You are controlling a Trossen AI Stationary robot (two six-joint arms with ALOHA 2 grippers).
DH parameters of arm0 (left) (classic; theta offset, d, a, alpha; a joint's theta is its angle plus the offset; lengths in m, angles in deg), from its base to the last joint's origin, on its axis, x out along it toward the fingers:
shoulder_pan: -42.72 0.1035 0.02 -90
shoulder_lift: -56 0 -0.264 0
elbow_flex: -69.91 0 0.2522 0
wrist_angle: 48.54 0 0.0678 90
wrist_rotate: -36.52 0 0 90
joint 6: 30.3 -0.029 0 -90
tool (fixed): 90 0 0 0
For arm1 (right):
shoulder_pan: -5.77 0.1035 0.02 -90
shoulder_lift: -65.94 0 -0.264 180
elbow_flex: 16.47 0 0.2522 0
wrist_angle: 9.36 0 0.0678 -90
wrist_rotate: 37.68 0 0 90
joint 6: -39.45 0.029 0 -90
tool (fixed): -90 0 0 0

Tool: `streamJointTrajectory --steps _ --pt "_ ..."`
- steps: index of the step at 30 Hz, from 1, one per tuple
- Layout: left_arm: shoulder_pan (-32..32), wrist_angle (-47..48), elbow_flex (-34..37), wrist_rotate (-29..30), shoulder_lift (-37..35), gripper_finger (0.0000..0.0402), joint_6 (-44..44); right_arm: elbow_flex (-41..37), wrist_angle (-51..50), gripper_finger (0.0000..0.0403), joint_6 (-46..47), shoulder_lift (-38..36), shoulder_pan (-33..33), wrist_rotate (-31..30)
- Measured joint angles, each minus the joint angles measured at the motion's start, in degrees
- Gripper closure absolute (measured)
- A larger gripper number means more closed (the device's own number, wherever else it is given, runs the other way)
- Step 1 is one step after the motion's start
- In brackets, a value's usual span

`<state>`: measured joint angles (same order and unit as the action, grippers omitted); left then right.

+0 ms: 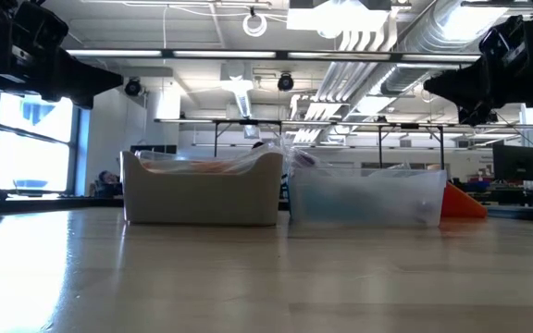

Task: Pick & Place Toothbrushes
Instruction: Return to Home Position

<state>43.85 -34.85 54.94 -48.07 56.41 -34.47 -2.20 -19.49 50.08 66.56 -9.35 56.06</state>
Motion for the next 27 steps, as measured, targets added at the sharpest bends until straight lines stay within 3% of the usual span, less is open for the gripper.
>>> streamJointTrajectory --steps 6,27 --pt "0.0 0.0 0.0 0.0 0.0 0.0391 0.1 0.0 -1.3 0.0401 -4.8 0.4 0.0 2.2" --pt "0.0 0.0 0.0 0.0 0.0 0.0391 0.0 -0.1 -1.4 0.04 -4.7 1.4 0.0 1.7"
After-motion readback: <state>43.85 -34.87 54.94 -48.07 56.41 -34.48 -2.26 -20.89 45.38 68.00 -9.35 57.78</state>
